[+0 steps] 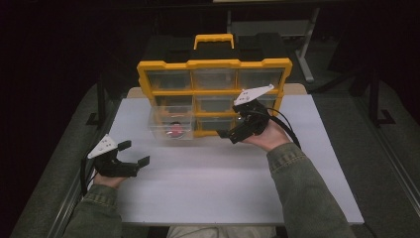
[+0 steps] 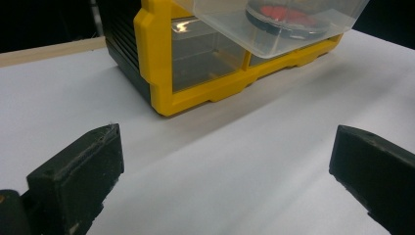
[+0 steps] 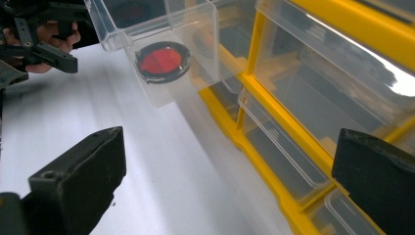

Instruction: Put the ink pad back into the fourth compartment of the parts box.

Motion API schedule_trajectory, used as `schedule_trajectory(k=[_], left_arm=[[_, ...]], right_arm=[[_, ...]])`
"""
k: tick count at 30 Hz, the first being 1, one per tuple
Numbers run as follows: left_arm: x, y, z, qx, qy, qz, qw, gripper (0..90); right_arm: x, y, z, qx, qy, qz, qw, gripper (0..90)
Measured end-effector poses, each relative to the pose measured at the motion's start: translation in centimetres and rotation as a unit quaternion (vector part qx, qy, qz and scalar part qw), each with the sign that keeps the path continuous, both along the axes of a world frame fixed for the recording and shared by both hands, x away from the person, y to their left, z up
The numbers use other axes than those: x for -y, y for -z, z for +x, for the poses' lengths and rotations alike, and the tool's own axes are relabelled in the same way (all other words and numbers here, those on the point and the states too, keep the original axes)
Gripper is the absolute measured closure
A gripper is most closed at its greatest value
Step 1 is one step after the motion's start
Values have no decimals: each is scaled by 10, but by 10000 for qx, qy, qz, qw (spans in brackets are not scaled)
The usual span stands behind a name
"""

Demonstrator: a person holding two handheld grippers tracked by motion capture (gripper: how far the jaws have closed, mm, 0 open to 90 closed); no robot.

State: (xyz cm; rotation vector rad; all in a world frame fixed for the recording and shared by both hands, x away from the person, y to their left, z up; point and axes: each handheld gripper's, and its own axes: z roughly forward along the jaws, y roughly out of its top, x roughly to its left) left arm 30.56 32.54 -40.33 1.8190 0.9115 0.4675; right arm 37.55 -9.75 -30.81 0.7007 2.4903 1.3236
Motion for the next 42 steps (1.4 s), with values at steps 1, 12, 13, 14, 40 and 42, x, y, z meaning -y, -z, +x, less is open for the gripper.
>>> schedule_trajectory(k=[1, 12, 13, 14, 40, 42], left_arm=[[0, 0, 0, 0, 0, 1, 10000, 0], [0, 0, 0, 0, -3, 2, 10000, 0], [0, 0, 0, 0, -6, 4, 10000, 0], [0, 0, 0, 1, -9, 4, 10000, 0], [0, -1, -1, -8, -21, -2, 10000, 0], [0, -1, -1, -6, -23, -5, 10000, 0]], right_arm=[[2, 1, 0, 10, 4, 12, 10000, 0], [23, 14, -6, -22, 222, 187, 9996, 0], [25, 15, -7, -31, 230, 211, 9995, 0], [27, 16, -8, -38, 247, 222, 9994, 0], [83, 56, -29, -249, 768, 677, 9944, 0], [86, 59, -30, -267, 790, 684, 9942, 0]])
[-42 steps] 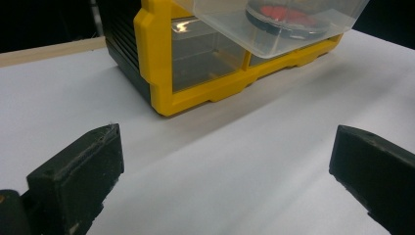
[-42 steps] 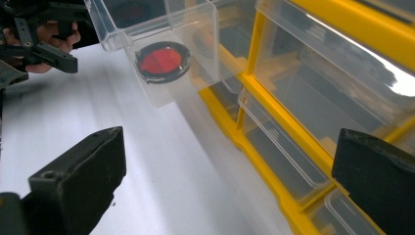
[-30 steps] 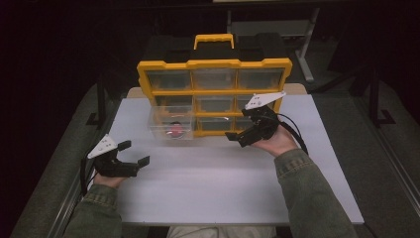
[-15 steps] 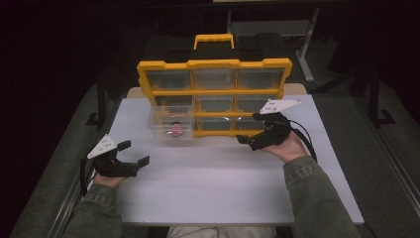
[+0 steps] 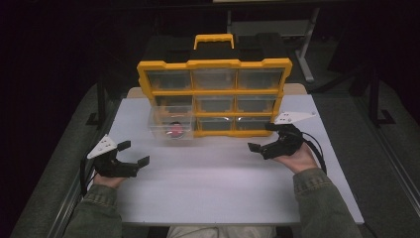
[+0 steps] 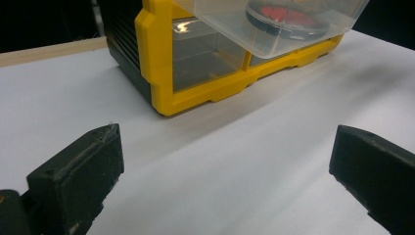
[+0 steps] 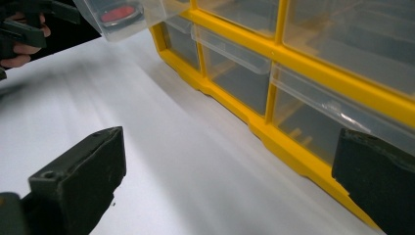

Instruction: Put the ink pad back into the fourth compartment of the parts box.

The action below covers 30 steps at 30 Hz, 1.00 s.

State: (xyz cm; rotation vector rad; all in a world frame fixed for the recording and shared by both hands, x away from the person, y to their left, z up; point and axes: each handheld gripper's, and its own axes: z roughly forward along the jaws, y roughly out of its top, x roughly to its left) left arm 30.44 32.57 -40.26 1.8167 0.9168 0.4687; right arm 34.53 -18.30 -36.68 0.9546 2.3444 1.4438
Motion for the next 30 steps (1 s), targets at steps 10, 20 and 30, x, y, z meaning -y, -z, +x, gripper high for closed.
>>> schedule_trajectory(k=[10, 20, 30], left_arm=[[-1, 0, 0, 5, -3, 6, 10000, 0], [-1, -1, -1, 3, -8, -16, 10000, 0], [-2, -1, -3, -4, 10, -60, 10000, 0]], right_arm=[[9, 14, -7, -30, 112, 46, 9999, 0], [22, 22, -18, -41, 300, 86, 9995, 0], [38, 32, -28, 139, 580, 207, 9980, 0]])
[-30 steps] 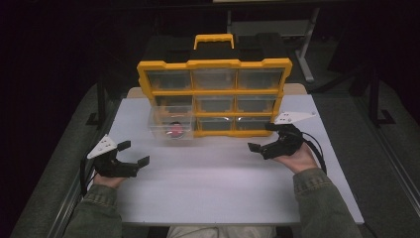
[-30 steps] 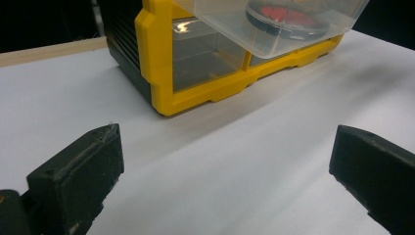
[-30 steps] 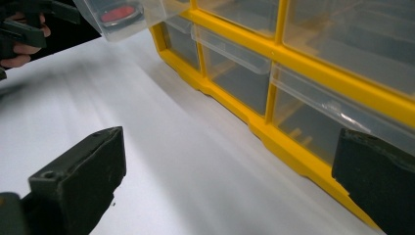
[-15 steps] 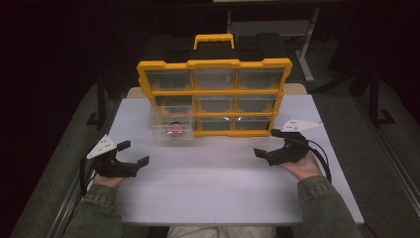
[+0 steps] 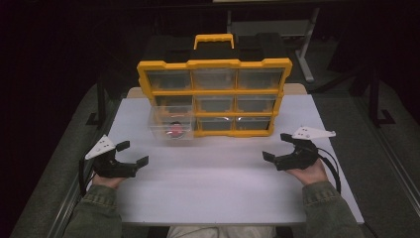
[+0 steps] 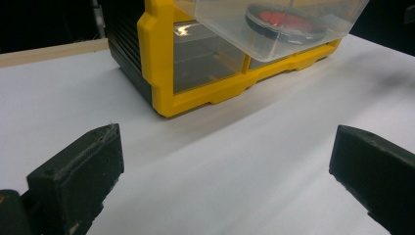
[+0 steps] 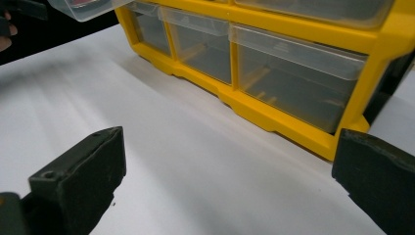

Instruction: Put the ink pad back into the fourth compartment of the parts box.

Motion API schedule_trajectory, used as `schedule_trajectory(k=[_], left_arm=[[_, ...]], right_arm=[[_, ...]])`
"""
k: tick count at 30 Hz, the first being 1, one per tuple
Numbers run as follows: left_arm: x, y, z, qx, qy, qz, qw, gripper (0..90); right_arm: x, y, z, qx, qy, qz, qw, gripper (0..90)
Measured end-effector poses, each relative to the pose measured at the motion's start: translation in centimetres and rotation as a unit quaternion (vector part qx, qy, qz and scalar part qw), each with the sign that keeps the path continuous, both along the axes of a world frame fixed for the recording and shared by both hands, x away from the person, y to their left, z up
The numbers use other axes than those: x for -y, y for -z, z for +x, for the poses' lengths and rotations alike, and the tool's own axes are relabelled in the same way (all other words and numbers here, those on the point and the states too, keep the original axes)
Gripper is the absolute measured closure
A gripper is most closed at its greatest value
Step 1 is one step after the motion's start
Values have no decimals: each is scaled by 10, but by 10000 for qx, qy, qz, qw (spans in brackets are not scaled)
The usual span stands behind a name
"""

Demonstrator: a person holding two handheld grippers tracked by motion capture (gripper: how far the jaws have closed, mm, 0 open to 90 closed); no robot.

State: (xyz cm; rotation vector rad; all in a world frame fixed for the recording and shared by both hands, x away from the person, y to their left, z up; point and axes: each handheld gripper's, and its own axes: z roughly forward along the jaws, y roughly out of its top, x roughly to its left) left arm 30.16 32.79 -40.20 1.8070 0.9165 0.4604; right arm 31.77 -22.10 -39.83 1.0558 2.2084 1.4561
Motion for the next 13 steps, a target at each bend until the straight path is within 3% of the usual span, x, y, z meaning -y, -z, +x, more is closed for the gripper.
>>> schedule_trajectory(k=[7, 13], left_arm=[[1, 0, -2, 6, 77, -43, 10000, 0], [-2, -2, -2, 33, 51, -199, 9998, 0]], right_arm=[[12, 7, -11, 218, 340, -24, 9992, 0], [30, 8, -22, 336, 691, 354, 9964, 0]])
